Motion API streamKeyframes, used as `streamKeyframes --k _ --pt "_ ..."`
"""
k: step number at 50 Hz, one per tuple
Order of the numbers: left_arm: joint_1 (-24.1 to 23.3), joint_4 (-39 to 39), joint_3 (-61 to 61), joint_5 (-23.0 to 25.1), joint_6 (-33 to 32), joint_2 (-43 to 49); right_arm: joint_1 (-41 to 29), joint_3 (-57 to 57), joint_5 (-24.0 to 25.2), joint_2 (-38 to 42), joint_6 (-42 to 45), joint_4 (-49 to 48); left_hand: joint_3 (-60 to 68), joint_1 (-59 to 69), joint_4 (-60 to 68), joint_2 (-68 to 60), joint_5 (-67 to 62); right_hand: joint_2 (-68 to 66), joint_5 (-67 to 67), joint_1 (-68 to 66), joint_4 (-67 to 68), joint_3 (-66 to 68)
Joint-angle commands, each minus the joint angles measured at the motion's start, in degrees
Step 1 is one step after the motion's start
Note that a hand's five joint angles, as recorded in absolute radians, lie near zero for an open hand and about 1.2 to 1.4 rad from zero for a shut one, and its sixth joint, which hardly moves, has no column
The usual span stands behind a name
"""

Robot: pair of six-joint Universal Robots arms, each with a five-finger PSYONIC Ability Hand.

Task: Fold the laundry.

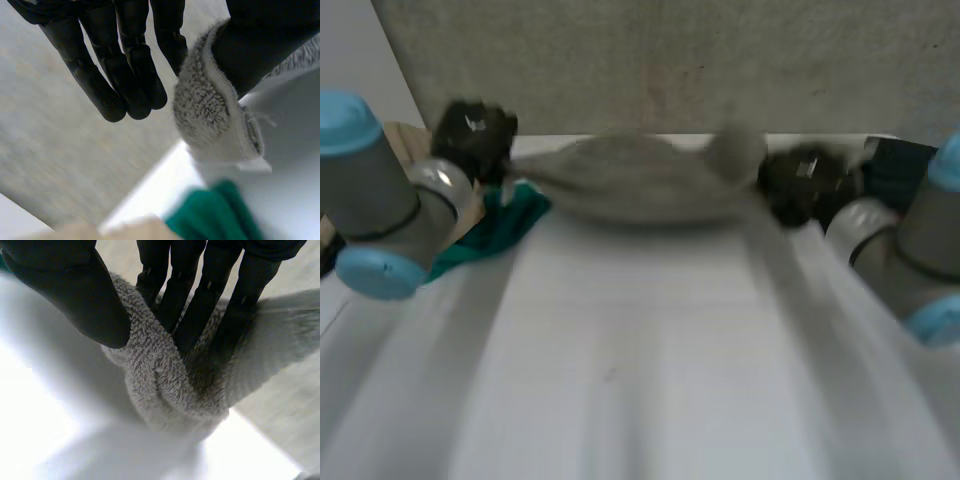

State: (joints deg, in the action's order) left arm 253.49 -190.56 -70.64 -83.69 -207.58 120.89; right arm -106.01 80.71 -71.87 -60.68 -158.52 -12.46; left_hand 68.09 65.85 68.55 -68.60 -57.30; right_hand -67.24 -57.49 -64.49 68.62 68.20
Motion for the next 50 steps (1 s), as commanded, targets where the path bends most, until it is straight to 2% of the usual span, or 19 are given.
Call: streamKeyframes --k 1,3,5,6,8,14,21,25,27,30,33,39,50 --pt "0.2 -0.1 -8.0 0.5 -3.7 -0.2 -0.2 3.6 -3.0 7.6 6.6 3.7 11.9 14.2 11.4 -11.4 -12.7 -10.1 -9.8 -12.8 8.7 9.1" --pt "0.1 -0.1 -9.3 0.7 -4.0 -2.0 -0.3 3.5 -3.9 6.2 6.6 7.0 11.9 14.2 11.4 -11.4 -12.7 2.8 3.1 0.1 -4.2 -3.8" --pt "0.0 -0.1 -9.9 0.9 -4.0 -3.4 -0.3 3.6 -4.1 4.6 6.2 8.8 11.9 14.2 11.4 -11.4 -12.7 6.6 6.8 3.8 -8.0 -7.5" --pt "0.0 -0.1 -10.2 1.0 -4.0 -4.1 -0.3 3.7 -4.2 2.7 5.8 10.5 11.9 14.2 11.4 -11.4 -12.7 16.9 17.2 14.2 -18.3 -17.9" --pt "0.0 0.0 -11.4 1.2 -3.8 -5.8 -0.3 3.6 -4.2 0.6 5.3 12.1 11.9 14.2 11.4 -11.4 -12.7 26.8 27.0 24.0 -28.1 -27.7" --pt "0.1 -0.1 -13.9 2.4 -3.7 -9.6 0.9 1.6 -4.1 -6.4 3.8 15.8 11.9 14.2 11.4 -11.4 -12.7 35.0 35.3 32.3 -36.4 -36.0" --pt "0.3 0.0 -14.3 2.8 -3.2 -11.5 1.4 -4.2 -2.7 -2.3 8.1 19.4 11.9 14.2 11.4 -11.4 -12.7 37.1 37.3 34.3 -38.4 -38.0" --pt "0.4 0.0 -14.1 2.7 -3.0 -11.6 1.9 -9.4 -4.8 1.4 15.3 23.3 11.9 14.2 11.4 -11.4 -12.7 29.8 30.1 27.1 -31.2 -30.8" --pt "0.5 0.0 -13.9 2.6 -3.0 -11.6 2.5 -12.0 -7.7 2.4 16.8 26.3 11.9 14.2 11.4 -11.4 -12.7 29.2 29.4 26.4 -30.5 -30.1" --pt "0.5 0.0 -13.7 2.3 -3.0 -11.4 3.4 -13.8 -11.1 4.2 13.2 29.8 11.9 14.2 11.4 -11.4 -12.7 30.7 30.9 27.9 -32.0 -31.6" --pt "0.5 0.0 -13.6 2.2 -3.0 -11.3 4.2 -13.7 -12.1 5.0 8.2 31.7 11.9 14.2 11.4 -11.4 -12.7 30.7 30.9 27.9 -32.0 -31.6" --pt "0.5 0.0 -13.1 2.3 -2.9 -11.4 7.6 -8.1 -9.2 3.6 -3.9 32.1 11.9 14.2 11.4 -11.4 -12.7 33.9 34.1 31.1 -35.2 -34.8" --pt "0.2 1.1 -12.0 2.3 -2.7 -11.3 10.1 5.3 -6.3 -0.9 -1.6 22.8 11.9 14.2 11.4 -11.4 -12.7 29.8 30.1 27.1 -31.2 -30.8"
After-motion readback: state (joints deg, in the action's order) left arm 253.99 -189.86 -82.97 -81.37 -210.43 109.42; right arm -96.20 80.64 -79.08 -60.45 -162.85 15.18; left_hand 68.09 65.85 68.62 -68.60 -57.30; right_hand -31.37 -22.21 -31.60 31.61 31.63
